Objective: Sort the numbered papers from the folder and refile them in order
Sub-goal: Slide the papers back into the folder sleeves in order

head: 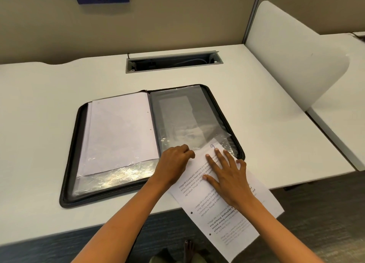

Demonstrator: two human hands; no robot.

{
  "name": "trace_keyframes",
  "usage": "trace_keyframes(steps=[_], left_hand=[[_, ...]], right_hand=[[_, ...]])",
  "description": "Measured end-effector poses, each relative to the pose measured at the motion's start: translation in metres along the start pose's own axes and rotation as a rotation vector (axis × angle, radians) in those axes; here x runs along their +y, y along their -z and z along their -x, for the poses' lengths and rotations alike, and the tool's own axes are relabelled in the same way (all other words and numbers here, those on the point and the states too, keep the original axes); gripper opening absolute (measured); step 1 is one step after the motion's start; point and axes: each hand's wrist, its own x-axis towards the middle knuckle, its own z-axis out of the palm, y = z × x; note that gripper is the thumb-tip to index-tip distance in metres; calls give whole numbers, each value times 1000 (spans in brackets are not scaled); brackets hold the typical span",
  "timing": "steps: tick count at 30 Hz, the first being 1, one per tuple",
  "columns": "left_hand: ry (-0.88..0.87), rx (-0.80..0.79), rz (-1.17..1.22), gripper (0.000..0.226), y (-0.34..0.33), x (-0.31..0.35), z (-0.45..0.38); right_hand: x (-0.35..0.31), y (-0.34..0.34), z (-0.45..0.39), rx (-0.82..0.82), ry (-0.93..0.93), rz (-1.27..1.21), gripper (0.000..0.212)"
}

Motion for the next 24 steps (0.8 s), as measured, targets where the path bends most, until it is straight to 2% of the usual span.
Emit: trace_keyframes(steps=[4,8,13,18,24], left_hand=[[24,-32,-21,20,3,0,2],[37,-51,18,14,2,1,0],[57,-88,24,13,-3,4,-6],[88,-104,11,19,-5,6,-8],[76,-161,-8,24,-2,7,-12]], right_hand=[[4,0,4,11,60,-72,67],[11,13,5,-15,29,-214,73],[17,30,-6,-24,24,-248,57],[27,20,-15,151,13,-576,32],[26,32,-10,274,153,-743,25]])
